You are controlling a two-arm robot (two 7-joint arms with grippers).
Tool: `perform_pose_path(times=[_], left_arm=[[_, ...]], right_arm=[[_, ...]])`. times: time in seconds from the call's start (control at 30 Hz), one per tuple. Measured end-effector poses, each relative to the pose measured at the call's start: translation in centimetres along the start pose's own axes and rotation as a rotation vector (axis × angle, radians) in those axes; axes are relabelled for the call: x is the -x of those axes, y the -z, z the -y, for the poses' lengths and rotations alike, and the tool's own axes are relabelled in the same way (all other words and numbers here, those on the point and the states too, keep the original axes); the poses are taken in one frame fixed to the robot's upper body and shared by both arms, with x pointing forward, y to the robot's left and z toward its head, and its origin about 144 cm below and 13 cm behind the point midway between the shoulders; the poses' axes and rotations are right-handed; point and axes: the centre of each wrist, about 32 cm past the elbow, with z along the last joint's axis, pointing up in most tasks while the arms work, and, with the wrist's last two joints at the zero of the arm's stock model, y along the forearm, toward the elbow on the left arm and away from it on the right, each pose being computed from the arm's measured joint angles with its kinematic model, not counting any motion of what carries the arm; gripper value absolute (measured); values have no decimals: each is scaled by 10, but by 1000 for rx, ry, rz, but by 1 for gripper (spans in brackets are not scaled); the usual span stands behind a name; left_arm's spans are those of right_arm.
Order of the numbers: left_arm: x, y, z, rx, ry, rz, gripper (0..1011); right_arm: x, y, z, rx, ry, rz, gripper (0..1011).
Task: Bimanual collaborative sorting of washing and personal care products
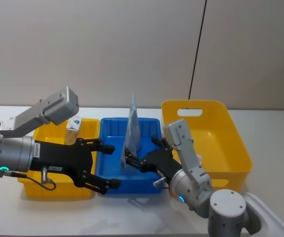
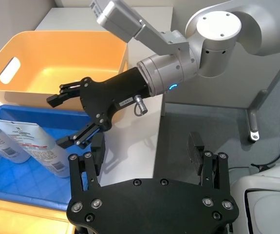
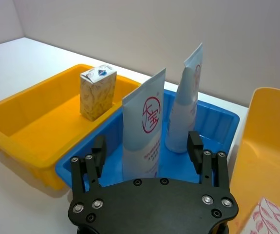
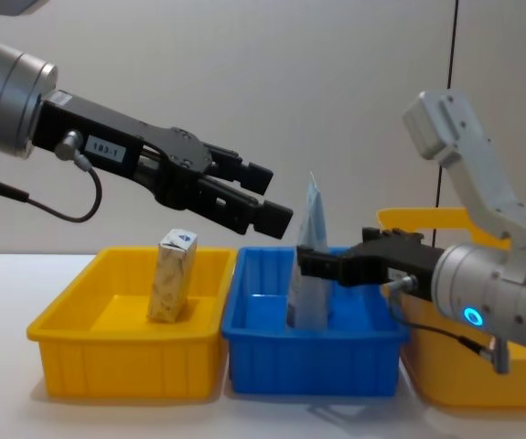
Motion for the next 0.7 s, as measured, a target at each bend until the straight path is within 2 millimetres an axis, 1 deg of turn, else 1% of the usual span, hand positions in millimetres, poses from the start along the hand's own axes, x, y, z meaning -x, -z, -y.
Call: perform_pose_path(times=[0.37, 0.7], left_arm=[[0, 0, 0, 0, 0, 0, 1001], [0, 0, 0, 0, 0, 0, 1001]], right_arm=[[4, -1, -13, -4, -10, 17, 1004], [10, -4, -25, -9, 29, 34, 1004]])
